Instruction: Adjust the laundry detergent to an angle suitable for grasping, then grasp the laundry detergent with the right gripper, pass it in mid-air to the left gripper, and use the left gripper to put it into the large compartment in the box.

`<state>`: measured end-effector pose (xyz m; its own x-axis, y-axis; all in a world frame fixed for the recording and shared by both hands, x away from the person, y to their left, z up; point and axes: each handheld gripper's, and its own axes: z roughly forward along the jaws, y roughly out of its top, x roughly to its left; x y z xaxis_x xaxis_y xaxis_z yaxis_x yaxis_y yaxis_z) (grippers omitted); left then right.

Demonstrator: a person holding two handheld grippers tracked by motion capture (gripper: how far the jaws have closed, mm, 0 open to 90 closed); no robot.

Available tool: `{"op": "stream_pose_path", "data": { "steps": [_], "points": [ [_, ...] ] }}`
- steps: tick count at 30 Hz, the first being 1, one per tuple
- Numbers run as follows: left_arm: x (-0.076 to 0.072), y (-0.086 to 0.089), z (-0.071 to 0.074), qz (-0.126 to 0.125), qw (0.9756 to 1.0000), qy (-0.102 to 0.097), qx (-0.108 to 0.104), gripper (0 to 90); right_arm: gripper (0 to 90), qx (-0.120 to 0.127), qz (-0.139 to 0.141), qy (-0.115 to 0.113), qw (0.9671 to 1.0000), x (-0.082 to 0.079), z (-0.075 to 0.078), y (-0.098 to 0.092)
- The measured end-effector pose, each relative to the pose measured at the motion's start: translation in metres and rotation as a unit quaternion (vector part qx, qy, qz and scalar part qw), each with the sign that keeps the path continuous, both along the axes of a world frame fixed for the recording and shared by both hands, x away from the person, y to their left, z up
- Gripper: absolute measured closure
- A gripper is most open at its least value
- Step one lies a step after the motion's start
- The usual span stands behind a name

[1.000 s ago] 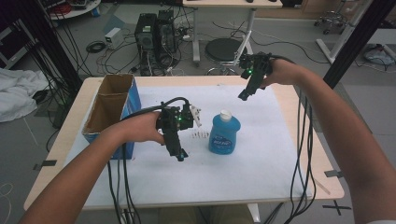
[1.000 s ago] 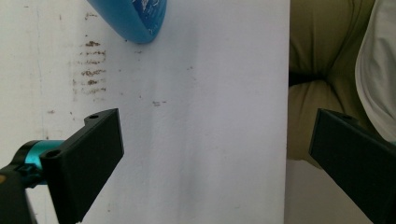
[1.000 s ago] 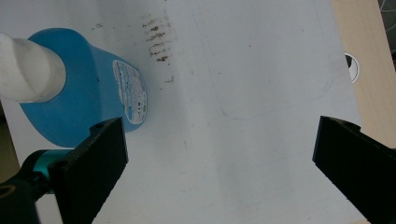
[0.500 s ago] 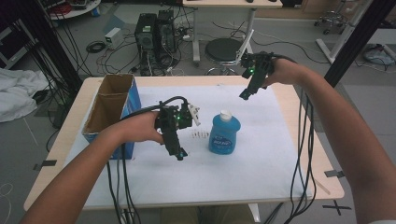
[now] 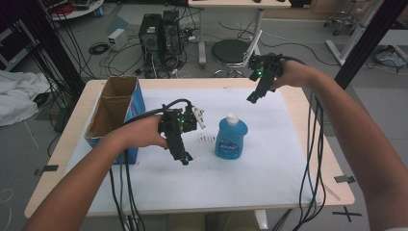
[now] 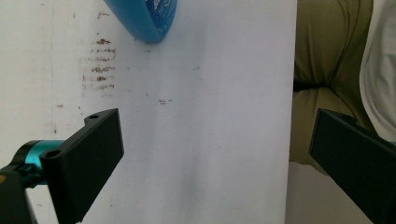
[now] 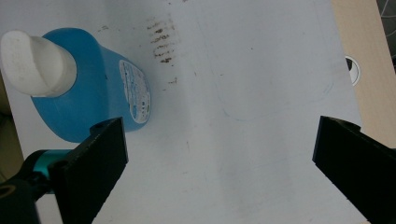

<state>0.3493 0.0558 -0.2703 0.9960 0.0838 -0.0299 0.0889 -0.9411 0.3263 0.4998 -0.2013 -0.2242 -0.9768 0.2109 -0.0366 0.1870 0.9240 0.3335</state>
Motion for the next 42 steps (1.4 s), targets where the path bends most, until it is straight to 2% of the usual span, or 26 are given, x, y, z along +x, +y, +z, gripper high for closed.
{"op": "stream_pose_path", "data": {
  "steps": [10,19,28,30,34,36,41,42],
  "points": [
    [-0.002,-0.001,0.000,0.000,1.0000,-0.004,-0.002,3.1,2.2,-0.003,0.002,-0.002,1.0000,-0.004,0.001,-0.003],
    [-0.001,0.001,-0.001,0.002,1.0000,-0.006,-0.001,3.1,2.2,0.006,-0.001,-0.007,1.0000,-0.006,0.004,-0.009],
    [0.001,0.004,-0.002,0.004,1.0000,-0.009,-0.002,3.1,2.2,0.021,-0.010,-0.011,0.9997,-0.017,0.003,-0.024],
    [0.001,0.002,-0.002,0.004,0.9999,-0.010,0.000,3.1,2.2,0.034,-0.011,-0.011,0.9993,-0.023,0.002,-0.033],
    [0.001,0.001,-0.003,0.001,0.9999,-0.011,0.001,3.1,2.2,0.045,-0.012,-0.009,0.9989,-0.032,-0.002,-0.041],
    [0.001,0.001,-0.004,0.002,0.9999,-0.010,0.001,3.1,2.2,0.078,-0.010,-0.003,0.9969,-0.044,-0.009,-0.050],
    [0.002,0.002,-0.004,-0.001,0.9999,-0.011,0.002,3.1,2.2,0.091,-0.008,-0.002,0.9958,-0.054,-0.018,-0.054],
    [0.002,0.001,-0.004,-0.001,0.9999,-0.010,0.002,3.1,2.2,0.111,-0.009,0.001,0.9937,-0.061,-0.028,-0.058]
  ]
}}
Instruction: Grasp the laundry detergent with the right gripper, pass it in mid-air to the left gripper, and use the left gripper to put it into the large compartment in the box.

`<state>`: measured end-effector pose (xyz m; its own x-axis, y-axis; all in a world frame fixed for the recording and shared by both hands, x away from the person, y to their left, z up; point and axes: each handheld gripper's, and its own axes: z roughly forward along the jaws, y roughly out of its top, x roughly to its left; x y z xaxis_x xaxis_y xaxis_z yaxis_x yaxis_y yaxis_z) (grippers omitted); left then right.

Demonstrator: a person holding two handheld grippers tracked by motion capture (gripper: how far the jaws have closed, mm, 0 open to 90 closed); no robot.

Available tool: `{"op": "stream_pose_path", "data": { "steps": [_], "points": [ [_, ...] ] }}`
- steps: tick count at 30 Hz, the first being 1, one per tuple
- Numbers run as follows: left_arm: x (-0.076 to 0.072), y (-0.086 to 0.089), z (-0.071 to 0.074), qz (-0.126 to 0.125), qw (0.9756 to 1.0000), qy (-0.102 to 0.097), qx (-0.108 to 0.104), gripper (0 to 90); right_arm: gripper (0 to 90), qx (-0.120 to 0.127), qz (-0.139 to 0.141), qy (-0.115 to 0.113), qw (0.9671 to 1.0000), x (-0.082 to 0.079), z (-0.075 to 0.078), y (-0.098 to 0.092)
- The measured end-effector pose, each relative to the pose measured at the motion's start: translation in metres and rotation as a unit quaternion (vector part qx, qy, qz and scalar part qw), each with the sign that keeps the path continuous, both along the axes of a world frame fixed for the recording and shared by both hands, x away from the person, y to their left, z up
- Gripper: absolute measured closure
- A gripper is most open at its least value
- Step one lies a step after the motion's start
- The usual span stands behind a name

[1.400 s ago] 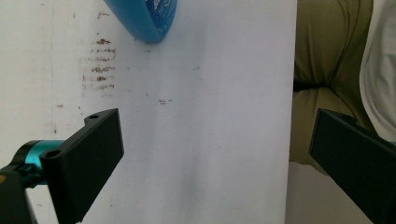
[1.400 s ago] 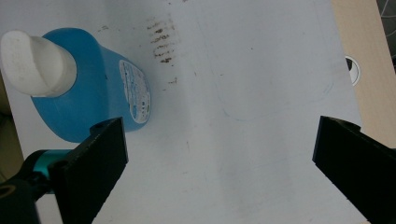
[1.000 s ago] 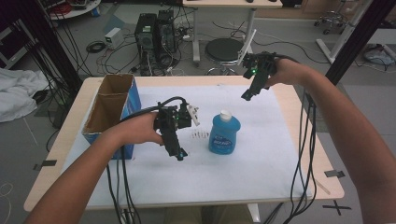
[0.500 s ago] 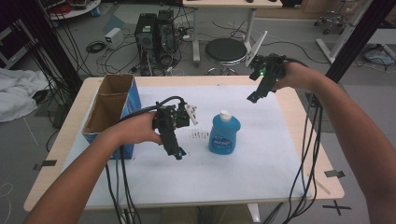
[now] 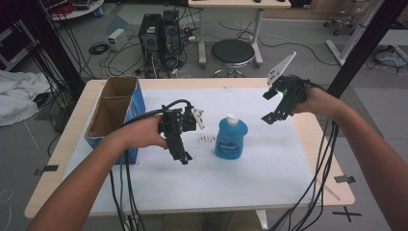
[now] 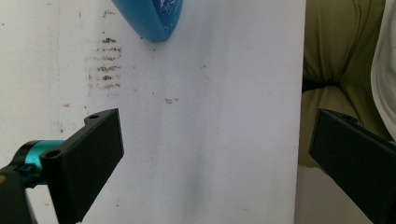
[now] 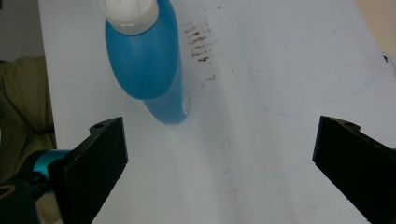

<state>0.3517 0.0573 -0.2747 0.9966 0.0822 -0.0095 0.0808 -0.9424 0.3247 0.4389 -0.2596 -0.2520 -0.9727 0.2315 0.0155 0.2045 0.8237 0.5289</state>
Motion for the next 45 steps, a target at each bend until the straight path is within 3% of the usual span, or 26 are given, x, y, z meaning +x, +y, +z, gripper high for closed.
{"op": "stream_pose_path", "data": {
  "steps": [7,12,18,24,28,30,45],
  "points": [
    [0.001,-0.001,-0.001,-0.004,1.0000,0.002,0.002,3.1,2.2,0.040,-0.002,0.010,0.9991,-0.013,-0.020,-0.008],
    [0.003,0.000,-0.001,-0.002,1.0000,0.002,0.001,3.1,2.2,0.088,0.002,0.010,0.9961,-0.026,-0.039,-0.012],
    [0.003,0.002,-0.001,0.000,1.0000,0.001,0.000,3.1,2.2,0.111,0.000,0.013,0.9937,-0.031,-0.058,-0.013],
    [0.003,0.005,0.000,0.002,1.0000,-0.001,-0.002,3.1,2.2,0.154,-0.008,0.011,0.9880,-0.036,-0.081,-0.015],
    [0.003,0.005,0.000,0.004,1.0000,-0.001,-0.002,3.1,2.2,0.165,-0.012,0.014,0.9861,-0.037,-0.090,-0.015],
    [0.003,0.005,0.000,0.004,1.0000,-0.001,-0.003,3.1,2.2,0.181,-0.018,0.013,0.9832,-0.037,-0.096,-0.014],
    [0.005,0.006,0.000,0.009,1.0000,-0.002,-0.003,3.1,2.2,0.201,-0.010,0.014,0.9794,-0.032,-0.114,0.006]
  ]
}}
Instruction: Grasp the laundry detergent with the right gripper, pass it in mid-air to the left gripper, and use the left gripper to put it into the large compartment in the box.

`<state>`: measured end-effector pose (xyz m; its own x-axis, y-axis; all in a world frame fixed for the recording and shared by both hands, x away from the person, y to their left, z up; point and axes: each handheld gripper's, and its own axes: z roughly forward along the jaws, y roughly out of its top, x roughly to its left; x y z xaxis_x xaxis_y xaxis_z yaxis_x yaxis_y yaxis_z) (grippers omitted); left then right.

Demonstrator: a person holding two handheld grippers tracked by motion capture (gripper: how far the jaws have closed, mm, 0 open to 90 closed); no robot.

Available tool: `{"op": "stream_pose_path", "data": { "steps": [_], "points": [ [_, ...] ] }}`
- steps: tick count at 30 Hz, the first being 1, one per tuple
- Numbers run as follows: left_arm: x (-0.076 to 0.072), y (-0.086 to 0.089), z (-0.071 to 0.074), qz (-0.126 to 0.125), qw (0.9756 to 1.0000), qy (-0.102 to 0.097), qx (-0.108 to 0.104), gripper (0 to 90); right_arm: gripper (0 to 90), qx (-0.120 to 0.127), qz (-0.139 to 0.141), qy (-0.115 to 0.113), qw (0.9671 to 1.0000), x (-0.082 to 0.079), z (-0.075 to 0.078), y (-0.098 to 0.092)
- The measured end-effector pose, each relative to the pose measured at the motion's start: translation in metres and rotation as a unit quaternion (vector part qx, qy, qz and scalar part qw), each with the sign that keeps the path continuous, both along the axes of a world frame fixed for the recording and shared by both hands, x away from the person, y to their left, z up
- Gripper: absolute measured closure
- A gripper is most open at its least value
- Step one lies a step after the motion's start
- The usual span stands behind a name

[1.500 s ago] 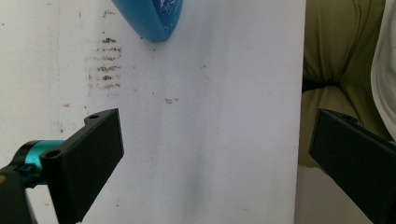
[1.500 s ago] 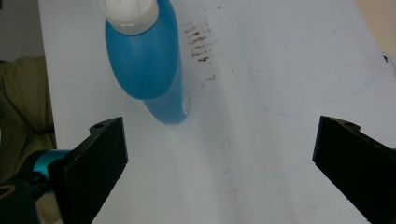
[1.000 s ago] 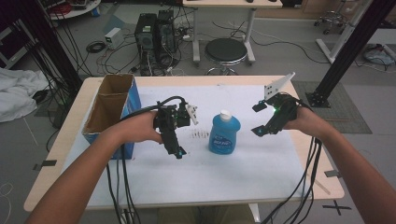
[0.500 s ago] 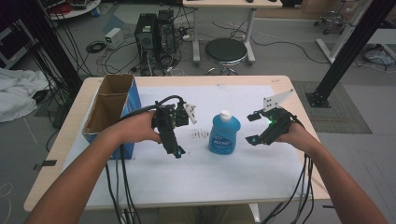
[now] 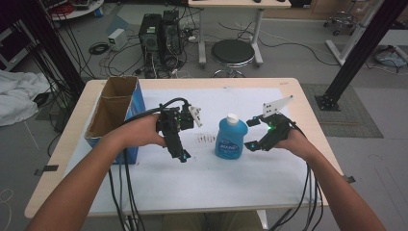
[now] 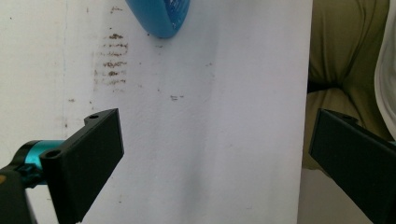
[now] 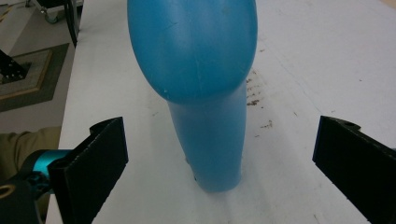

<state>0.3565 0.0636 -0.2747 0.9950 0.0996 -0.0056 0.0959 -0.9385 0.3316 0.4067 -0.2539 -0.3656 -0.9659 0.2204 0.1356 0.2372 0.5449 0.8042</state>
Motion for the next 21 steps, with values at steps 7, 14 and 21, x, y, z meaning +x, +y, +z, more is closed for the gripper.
{"op": "stream_pose_path", "data": {
  "steps": [7,14,21],
  "points": [
    [0.001,0.002,-0.001,0.001,1.0000,-0.001,-0.002,3.1,2.2,0.008,0.007,0.001,0.9999,0.001,-0.007,0.008],
    [0.002,0.002,-0.001,0.002,1.0000,-0.001,-0.002,3.1,2.2,0.022,0.011,-0.001,0.9997,0.003,-0.012,0.016],
    [0.002,0.003,-0.001,0.005,1.0000,0.000,-0.002,3.1,2.2,0.041,0.010,-0.002,0.9991,0.003,-0.021,0.023]
  ]
}}
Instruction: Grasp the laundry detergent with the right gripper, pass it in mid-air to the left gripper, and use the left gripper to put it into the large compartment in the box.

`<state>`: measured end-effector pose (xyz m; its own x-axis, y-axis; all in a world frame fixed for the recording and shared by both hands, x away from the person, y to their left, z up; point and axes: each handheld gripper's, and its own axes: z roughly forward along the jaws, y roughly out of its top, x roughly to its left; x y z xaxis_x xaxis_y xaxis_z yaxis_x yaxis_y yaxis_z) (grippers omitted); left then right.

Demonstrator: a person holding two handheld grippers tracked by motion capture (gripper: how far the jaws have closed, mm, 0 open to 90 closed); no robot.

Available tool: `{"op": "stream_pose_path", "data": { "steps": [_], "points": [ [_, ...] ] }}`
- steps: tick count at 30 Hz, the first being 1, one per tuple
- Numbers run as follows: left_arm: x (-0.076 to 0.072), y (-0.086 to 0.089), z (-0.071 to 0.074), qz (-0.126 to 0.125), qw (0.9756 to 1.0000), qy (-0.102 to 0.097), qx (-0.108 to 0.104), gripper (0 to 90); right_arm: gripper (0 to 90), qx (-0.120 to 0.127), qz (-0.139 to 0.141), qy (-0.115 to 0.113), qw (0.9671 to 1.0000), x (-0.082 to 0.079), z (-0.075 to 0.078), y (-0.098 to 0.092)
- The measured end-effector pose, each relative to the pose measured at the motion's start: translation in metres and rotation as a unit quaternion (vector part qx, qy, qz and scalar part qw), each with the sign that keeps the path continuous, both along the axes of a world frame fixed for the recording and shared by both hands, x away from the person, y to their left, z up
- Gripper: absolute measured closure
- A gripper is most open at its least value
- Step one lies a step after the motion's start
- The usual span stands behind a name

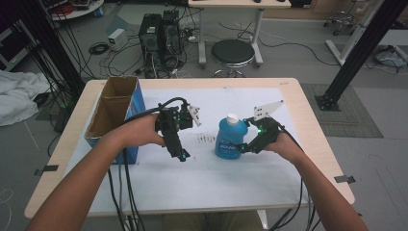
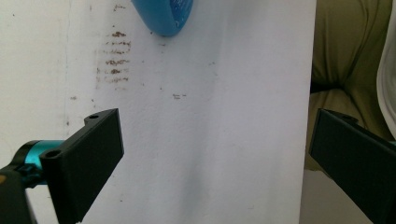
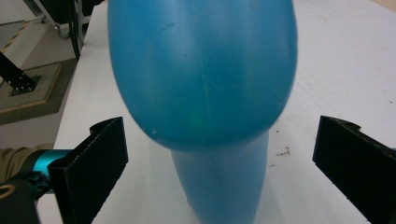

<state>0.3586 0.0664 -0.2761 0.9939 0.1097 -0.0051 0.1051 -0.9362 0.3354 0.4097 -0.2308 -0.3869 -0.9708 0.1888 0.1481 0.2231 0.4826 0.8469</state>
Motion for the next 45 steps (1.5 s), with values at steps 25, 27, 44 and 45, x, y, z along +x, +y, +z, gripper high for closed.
{"op": "stream_pose_path", "data": {
  "steps": [25,27,44,45],
  "points": [
    [0.002,0.001,-0.001,0.002,1.0000,0.000,-0.003,3.1,15.0,0.048,0.004,-0.016,0.9987,-0.001,-0.018,0.016],
    [0.002,0.000,-0.001,0.001,1.0000,0.000,-0.003,3.1,15.0,0.048,0.004,-0.018,0.9987,-0.001,-0.018,0.015],
    [0.002,0.001,-0.002,0.002,1.0000,0.002,-0.003,3.1,26.0,0.053,0.007,-0.021,0.9983,0.000,-0.018,0.013],
    [0.002,0.001,-0.002,0.003,1.0000,0.002,-0.002,3.1,26.4,0.053,0.007,-0.021,0.9983,0.000,-0.018,0.013]
  ]
}}
